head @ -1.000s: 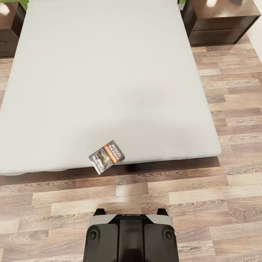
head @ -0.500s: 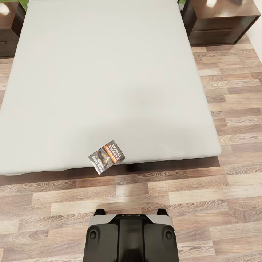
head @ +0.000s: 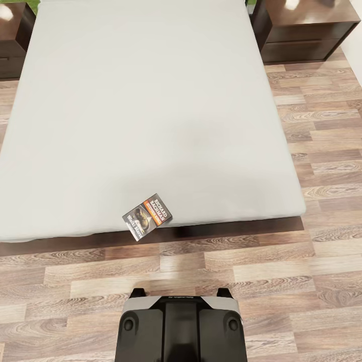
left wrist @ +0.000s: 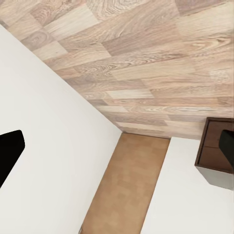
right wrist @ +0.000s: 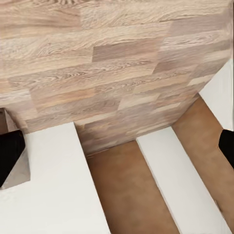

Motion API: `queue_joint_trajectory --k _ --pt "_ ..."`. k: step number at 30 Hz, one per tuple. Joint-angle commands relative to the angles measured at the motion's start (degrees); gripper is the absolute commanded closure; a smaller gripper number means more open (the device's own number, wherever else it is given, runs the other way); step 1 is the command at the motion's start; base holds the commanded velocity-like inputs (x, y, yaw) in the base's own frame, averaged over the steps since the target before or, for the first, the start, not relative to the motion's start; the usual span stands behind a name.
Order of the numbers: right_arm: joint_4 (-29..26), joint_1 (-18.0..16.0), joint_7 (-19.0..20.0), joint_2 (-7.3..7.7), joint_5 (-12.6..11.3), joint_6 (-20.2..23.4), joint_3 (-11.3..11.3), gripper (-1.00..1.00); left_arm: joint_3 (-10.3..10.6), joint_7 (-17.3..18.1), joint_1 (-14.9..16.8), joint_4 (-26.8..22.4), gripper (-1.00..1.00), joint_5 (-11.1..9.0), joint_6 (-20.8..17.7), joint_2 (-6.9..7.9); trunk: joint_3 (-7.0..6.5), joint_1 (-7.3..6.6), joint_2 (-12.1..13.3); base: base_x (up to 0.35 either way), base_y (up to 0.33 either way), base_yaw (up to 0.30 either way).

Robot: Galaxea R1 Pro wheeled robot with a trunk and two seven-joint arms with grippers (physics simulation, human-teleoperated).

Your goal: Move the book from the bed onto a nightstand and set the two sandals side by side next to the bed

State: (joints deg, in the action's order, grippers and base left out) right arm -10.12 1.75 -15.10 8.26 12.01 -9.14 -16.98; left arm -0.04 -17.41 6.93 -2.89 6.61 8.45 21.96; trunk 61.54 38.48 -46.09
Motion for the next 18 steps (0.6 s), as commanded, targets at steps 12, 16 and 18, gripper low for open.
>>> queue_joint_trajectory --k 12,16,18 --pt "-0.02 -6.35 14.81 6.01 -9.17 0.26 -3.46 -1.00 -0.05 -0.26 -0.03 0.08 -1.00 0.59 0.16 -0.15 0.02 0.01 -0.04 0.000 0.000 0.000" --pt "-0.11 -7.26 20.65 7.88 -12.06 0.37 -3.74 -1.00 -0.05 -0.26 -0.05 0.09 -1.00 0.59 0.16 -0.22 0.02 0.01 -0.04 0.000 0.000 0.000" --pt "-0.12 -7.58 22.02 8.31 -12.93 0.40 -3.80 -1.00 -0.05 -0.26 -0.06 0.11 -1.00 0.59 0.16 -0.24 0.02 0.01 -0.04 -0.005 0.000 0.000"
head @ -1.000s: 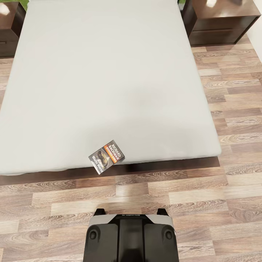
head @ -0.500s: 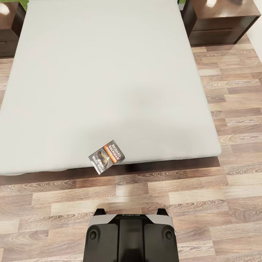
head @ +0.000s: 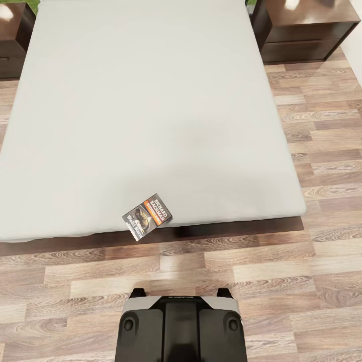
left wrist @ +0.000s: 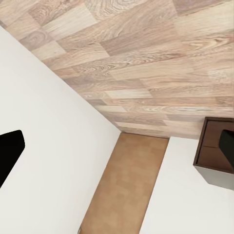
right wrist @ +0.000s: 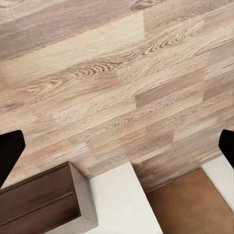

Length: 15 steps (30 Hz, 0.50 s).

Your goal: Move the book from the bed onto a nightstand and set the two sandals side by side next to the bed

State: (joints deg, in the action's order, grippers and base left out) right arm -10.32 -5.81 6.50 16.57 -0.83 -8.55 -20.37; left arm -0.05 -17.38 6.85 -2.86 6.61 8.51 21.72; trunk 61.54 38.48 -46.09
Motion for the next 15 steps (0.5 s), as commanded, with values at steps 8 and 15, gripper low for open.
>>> queue_joint_trajectory --k 8,15 --pt "0.04 -3.20 5.09 1.50 -3.08 -0.10 -0.57 -1.00 -0.04 -0.28 0.01 0.12 -1.00 0.59 0.35 -0.19 0.02 0.01 -0.03 -0.011 0.000 0.000" --pt "-0.12 -5.44 8.92 2.06 -3.93 -0.14 -0.64 -1.00 -0.04 -0.28 -0.47 0.11 -1.00 0.59 0.93 -0.25 0.02 0.01 -0.03 -0.022 0.000 0.000"
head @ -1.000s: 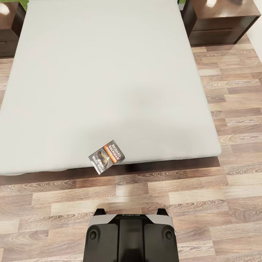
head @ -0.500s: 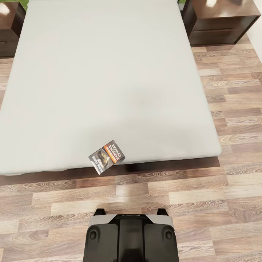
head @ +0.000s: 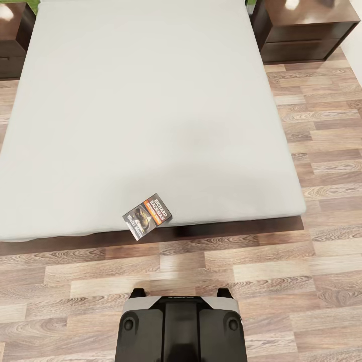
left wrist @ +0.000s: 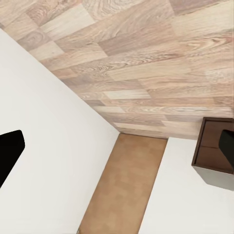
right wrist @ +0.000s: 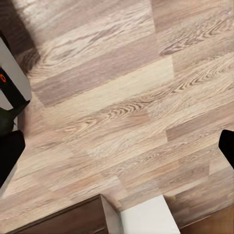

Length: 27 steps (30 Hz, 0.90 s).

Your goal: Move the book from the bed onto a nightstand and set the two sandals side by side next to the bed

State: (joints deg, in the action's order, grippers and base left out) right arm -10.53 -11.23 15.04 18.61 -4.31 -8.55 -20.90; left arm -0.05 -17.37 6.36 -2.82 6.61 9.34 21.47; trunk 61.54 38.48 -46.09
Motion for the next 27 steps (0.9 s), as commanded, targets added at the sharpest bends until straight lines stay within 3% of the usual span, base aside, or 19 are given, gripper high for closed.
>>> queue_joint_trajectory --k 1,3,6,11,18,27 --pt "0.09 -0.46 1.70 0.30 -0.57 -0.14 -0.13 -1.00 -0.04 -0.30 -0.16 0.06 -1.00 0.59 0.17 -0.01 0.02 0.01 -0.03 -0.021 0.000 0.000" --pt "0.08 -1.25 4.84 1.08 -0.76 -0.11 -0.19 -1.00 -0.04 -0.30 -0.46 0.04 -1.00 0.59 0.26 -0.01 0.02 0.01 -0.03 -0.022 0.000 0.000" --pt "0.08 -1.55 6.52 1.48 -0.84 -0.10 -0.31 -1.00 -0.04 -0.30 -0.57 0.03 -1.00 0.59 0.29 -0.02 0.02 0.01 -0.03 -0.022 0.000 0.000" --pt "0.07 -2.27 12.06 2.50 -0.99 -0.11 -2.11 -1.00 -0.04 -0.30 -0.85 0.02 -1.00 0.59 0.37 -0.01 0.02 0.01 -0.03 -0.019 0.000 0.000" --pt "0.01 -2.62 15.37 3.20 -0.97 -0.15 -4.81 -1.00 -0.04 -0.29 -0.96 0.01 -1.00 0.59 0.39 0.03 0.02 0.01 -0.03 -0.020 0.000 0.000" --pt "-0.03 -3.62 19.83 4.88 -1.04 -0.15 -6.06 -1.00 -0.04 -0.28 -0.99 0.01 -1.00 0.53 0.36 0.05 0.02 0.01 -0.03 -0.018 0.000 0.000"
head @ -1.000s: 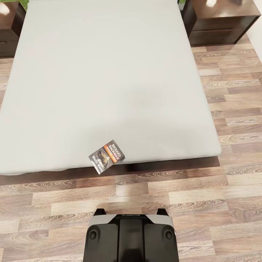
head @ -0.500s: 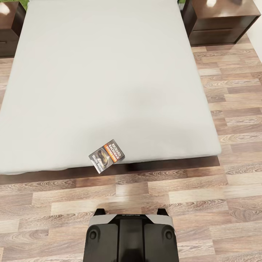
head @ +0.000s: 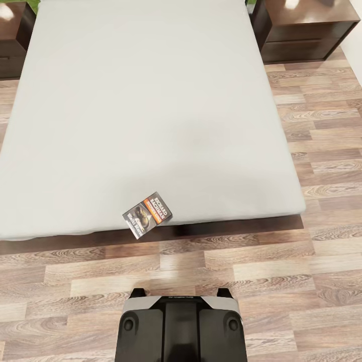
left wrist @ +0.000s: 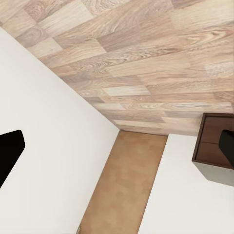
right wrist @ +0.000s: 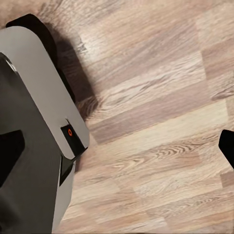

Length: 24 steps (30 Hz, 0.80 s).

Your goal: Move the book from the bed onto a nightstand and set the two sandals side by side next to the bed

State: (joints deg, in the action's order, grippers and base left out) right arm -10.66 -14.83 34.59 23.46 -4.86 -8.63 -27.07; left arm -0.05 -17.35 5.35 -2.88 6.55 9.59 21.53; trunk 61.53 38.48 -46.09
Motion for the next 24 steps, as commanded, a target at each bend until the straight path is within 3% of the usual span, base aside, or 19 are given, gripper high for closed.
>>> queue_joint_trajectory --k 1,8,14,24 --pt "0.10 -0.02 0.29 0.03 -0.49 -0.07 0.12 -1.00 -0.04 -0.30 0.02 0.07 -1.00 0.60 0.10 0.00 0.02 0.01 -0.04 -0.028 0.000 0.000" --pt "0.11 -1.22 5.50 0.88 -0.52 -0.07 -0.18 -1.00 -0.05 -0.31 0.00 0.07 -1.00 0.60 0.08 0.00 0.02 0.01 -0.04 -0.019 0.000 0.000" --pt "0.11 -1.79 7.02 1.26 -0.51 -0.07 -0.37 -1.00 -0.09 -0.31 0.01 0.07 -1.00 0.59 0.08 0.01 0.02 0.01 -0.04 -0.015 0.000 0.000" --pt "0.16 -3.75 11.25 3.59 -0.59 -0.02 -1.10 -1.00 -0.10 -0.32 0.01 0.07 -1.00 0.57 0.08 0.01 0.02 0.01 -0.04 -0.010 0.000 0.000"
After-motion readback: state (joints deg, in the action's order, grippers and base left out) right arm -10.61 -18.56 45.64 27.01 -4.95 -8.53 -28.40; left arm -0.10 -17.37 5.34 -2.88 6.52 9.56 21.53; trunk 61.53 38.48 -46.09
